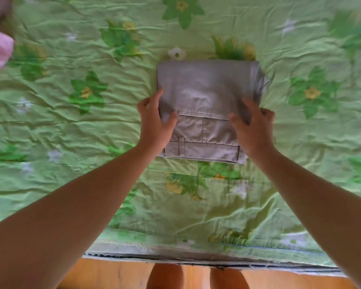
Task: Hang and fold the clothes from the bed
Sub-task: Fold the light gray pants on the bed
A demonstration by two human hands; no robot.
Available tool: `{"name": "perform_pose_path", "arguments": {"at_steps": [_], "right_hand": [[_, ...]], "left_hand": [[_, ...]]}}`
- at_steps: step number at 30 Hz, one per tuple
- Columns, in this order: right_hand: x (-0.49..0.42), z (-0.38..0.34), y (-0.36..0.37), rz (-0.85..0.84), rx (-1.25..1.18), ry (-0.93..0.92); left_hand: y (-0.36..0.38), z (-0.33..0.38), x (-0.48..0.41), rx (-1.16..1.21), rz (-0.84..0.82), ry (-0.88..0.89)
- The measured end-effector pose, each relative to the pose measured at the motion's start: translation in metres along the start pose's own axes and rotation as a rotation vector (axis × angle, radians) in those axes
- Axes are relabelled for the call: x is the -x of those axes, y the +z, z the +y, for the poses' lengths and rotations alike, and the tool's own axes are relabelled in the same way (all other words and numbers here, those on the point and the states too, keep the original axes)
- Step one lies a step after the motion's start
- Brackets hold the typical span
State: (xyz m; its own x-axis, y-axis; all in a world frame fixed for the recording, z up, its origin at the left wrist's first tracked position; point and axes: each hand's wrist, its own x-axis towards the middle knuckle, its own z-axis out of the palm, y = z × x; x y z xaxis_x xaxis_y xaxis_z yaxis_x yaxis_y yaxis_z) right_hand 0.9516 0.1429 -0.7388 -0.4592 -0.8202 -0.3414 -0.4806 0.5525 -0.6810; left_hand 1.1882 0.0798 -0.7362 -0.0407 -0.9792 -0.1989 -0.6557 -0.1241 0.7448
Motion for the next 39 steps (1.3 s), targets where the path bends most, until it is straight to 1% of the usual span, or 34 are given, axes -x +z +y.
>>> {"name": "perform_pose_path", "arguments": {"at_steps": [2, 3, 5, 6, 7, 10, 12, 16, 18, 22, 26, 28, 31, 33, 36, 39], "right_hand": [[0.003, -0.007, -0.016, -0.143, -0.317, 0.135], [0.001, -0.015, -0.024, -0.252, -0.465, 0.194], [-0.009, -0.028, -0.036, -0.431, -0.616, 0.253], [-0.012, -0.035, -0.039, -0.466, -0.601, 0.241], [-0.015, -0.041, -0.041, -0.467, -0.537, 0.208], [-0.005, -0.064, -0.056, -0.42, -0.091, 0.041], [0.014, -0.083, -0.073, -0.423, 0.146, -0.028], [0.058, -0.133, -0.132, -0.43, 0.386, -0.05], [0.079, -0.167, -0.173, -0.412, 0.42, -0.04], [0.128, -0.232, -0.262, -0.352, 0.397, 0.004], [0.188, -0.283, -0.349, -0.21, 0.358, 0.062], [0.216, -0.303, -0.389, -0.107, 0.322, 0.071], [0.26, -0.326, -0.45, 0.039, 0.167, 0.106], [0.294, -0.338, -0.49, 0.077, 0.086, 0.126], [0.342, -0.345, -0.546, 0.164, 0.061, 0.111], [0.379, -0.334, -0.594, 0.259, 0.065, 0.129]], "left_hand": [[-0.018, 0.006, 0.004, 0.159, -0.115, -0.132], [-0.027, 0.011, 0.0, 0.202, -0.187, -0.186], [-0.041, 0.023, -0.011, 0.168, -0.315, -0.225], [-0.047, 0.029, -0.015, 0.131, -0.353, -0.221], [-0.052, 0.037, -0.017, 0.094, -0.373, -0.203], [-0.065, 0.061, -0.014, -0.078, -0.432, -0.113], [-0.08, 0.081, -0.006, -0.217, -0.482, -0.049], [-0.128, 0.148, 0.011, -0.416, -0.587, 0.072], [-0.157, 0.195, 0.017, -0.486, -0.637, 0.139], [-0.215, 0.305, 0.034, -0.635, -0.717, 0.274], [-0.264, 0.411, 0.061, -0.727, -0.777, 0.425], [-0.285, 0.462, 0.08, -0.767, -0.767, 0.504], [-0.311, 0.537, 0.114, -0.792, -0.735, 0.645], [-0.324, 0.582, 0.142, -0.805, -0.728, 0.741], [-0.334, 0.645, 0.184, -0.838, -0.699, 0.858], [-0.323, 0.695, 0.216, -0.85, -0.658, 0.951]]}}
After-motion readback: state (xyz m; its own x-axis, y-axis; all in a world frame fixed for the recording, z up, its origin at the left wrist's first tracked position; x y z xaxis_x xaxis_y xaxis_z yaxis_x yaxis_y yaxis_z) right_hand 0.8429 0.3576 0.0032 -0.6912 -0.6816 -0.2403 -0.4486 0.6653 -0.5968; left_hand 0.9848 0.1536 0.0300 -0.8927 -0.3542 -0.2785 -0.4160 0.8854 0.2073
